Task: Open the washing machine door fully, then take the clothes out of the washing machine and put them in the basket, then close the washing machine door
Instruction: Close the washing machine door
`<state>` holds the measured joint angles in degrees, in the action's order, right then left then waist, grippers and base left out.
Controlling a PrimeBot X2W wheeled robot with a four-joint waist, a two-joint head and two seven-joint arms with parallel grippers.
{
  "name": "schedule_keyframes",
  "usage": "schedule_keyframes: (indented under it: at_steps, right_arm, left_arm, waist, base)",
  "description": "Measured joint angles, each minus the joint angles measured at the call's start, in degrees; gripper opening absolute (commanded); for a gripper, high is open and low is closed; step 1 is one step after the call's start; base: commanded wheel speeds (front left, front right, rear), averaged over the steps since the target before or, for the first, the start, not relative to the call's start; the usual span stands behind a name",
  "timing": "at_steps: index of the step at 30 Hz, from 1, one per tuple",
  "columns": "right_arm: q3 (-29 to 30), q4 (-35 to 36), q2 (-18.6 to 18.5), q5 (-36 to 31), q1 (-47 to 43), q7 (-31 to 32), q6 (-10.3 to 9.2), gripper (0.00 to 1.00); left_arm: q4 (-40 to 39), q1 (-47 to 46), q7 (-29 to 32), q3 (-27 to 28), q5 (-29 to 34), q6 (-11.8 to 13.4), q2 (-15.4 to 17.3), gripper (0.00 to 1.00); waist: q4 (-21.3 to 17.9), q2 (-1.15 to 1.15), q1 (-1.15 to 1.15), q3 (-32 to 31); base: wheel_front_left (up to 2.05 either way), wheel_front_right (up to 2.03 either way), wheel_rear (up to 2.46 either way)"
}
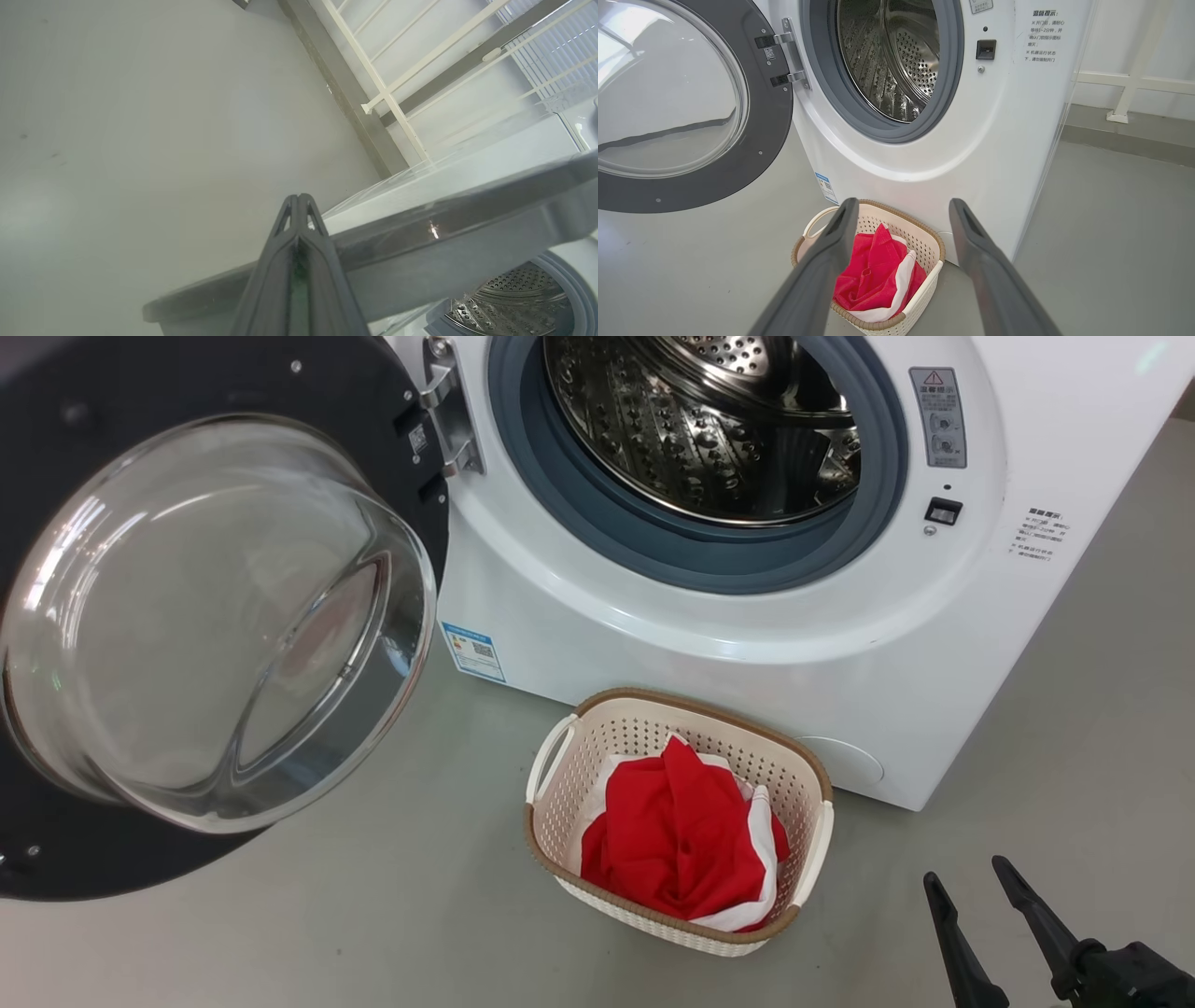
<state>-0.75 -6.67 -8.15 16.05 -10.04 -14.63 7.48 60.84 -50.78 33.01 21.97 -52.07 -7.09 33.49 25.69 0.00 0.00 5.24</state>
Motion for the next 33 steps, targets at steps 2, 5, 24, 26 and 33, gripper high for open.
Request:
schedule_keyframes:
  at_steps: [2,5,24,26,33]
  right_arm:
    - [0.0,0.0,0.0,0.0,0.0,0.0,0.00,1.00]
    - [0.0,0.0,0.0,0.0,0.0,0.0,0.00,1.00]
    - [0.1,0.1,0.6,0.0,-0.1,0.0,0.00,1.00]
    - [0.0,0.1,0.7,0.0,-0.3,0.0,0.00,1.00]
    - [-0.2,0.0,0.8,0.0,-0.4,0.0,0.00,1.00]
  left_arm:
    - [-0.6,0.1,1.5,-0.2,-0.5,0.0,0.4,0.00]
    - [-1.8,0.4,3.3,-0.3,-1.5,0.0,0.6,0.00]
    - [-23.7,14.5,13.4,-4.1,-10.9,0.0,1.3,0.00]
    - [-25.8,15.7,14.4,-4.4,-12.0,0.1,1.3,0.00]
    - [-33.1,19.3,17.5,-8.7,-14.7,0.0,-1.7,0.00]
  waist:
    - [-0.2,0.00,0.00,0.1]
    - [-0.4,0.00,0.00,0.2]
    - [0.1,0.00,0.00,-1.3]
    - [0.1,0.00,0.00,-1.4]
    - [0.0,0.00,0.00,-1.8]
  base:
    - [0.00,0.00,0.00]
    - [0.00,0.00,0.00]
    - [0.00,0.00,0.00]
    - [0.00,0.00,0.00]
    - [0.00,0.00,0.00]
